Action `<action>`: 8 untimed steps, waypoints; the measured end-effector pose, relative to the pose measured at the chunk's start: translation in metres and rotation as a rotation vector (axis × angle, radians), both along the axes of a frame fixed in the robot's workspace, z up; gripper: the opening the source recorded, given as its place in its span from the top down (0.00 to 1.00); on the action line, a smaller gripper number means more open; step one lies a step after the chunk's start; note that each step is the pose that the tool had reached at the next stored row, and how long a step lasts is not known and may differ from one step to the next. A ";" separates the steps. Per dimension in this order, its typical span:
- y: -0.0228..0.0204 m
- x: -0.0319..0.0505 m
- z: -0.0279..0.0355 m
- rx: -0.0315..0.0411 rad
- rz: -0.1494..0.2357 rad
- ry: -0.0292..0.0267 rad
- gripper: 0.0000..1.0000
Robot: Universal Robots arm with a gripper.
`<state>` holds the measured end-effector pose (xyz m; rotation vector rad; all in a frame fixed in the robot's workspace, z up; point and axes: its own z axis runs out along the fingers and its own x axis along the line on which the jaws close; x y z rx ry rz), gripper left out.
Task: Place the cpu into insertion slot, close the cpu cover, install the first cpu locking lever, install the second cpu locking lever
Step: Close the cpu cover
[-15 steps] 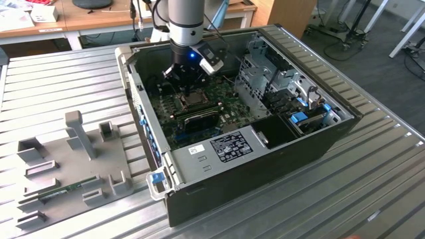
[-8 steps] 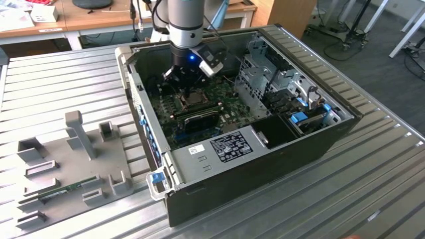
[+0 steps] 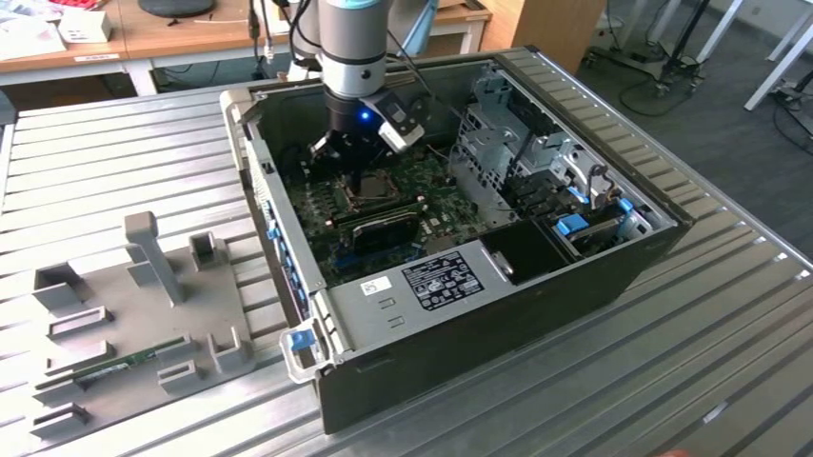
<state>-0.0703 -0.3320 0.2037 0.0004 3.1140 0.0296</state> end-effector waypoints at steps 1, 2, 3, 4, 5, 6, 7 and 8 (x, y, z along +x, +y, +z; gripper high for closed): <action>0.0000 0.0000 -0.0002 -0.0001 0.000 0.0001 0.89; 0.0000 0.0000 -0.0002 -0.0002 0.000 0.0002 0.89; 0.0000 0.0000 -0.0002 -0.0002 0.000 0.0002 0.89; 0.0000 0.0000 -0.0002 -0.0003 0.000 0.0003 0.89; 0.0000 0.0000 -0.0003 -0.0002 0.000 0.0002 0.89; 0.0000 0.0000 -0.0004 -0.0001 0.000 0.0001 0.89; 0.0000 -0.0003 -0.0005 0.0000 0.000 0.0000 0.89; 0.0000 -0.0009 -0.0007 0.0001 0.000 -0.0001 0.89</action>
